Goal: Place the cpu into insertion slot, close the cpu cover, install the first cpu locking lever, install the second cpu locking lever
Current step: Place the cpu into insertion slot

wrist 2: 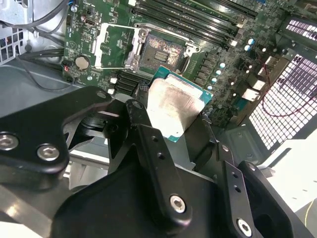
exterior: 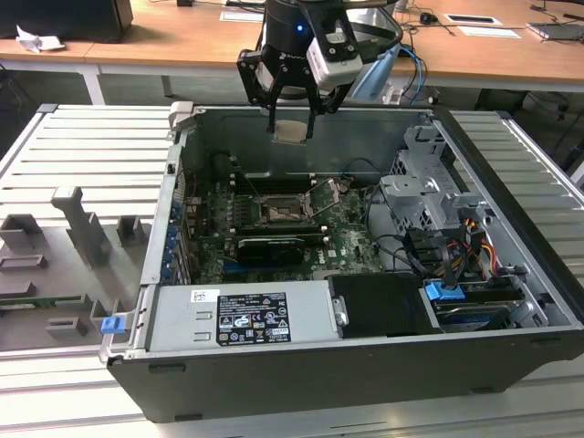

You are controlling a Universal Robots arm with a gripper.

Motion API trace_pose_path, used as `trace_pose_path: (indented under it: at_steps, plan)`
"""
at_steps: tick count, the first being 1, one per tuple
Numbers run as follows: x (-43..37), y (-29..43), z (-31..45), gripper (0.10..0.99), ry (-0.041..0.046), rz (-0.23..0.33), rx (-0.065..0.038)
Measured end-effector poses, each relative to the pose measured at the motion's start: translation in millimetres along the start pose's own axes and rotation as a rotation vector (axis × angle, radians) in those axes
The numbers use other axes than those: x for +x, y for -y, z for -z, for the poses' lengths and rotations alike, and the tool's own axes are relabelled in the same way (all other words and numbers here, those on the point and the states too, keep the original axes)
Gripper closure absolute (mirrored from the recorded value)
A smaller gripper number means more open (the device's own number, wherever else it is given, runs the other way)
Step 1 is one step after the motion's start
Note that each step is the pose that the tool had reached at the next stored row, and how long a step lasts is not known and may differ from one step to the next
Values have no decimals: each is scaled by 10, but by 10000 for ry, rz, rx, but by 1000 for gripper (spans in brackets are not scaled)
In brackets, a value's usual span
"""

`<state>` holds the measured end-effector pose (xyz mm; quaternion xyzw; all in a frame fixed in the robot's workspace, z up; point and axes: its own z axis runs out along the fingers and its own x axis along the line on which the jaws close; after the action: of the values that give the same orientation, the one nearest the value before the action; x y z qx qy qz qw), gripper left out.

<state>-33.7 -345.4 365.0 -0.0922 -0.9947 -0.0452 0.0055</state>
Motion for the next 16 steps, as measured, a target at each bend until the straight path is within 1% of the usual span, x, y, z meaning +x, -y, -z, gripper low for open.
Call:
trace_pose_path:
  at_steps: [7,10,16]
  plan:
    - [0,0,-1,549,15,-167,-4]
    - [0,1,-3,549,49,-556,-9]
    - [0,1,-8,549,100,-1115,-18]
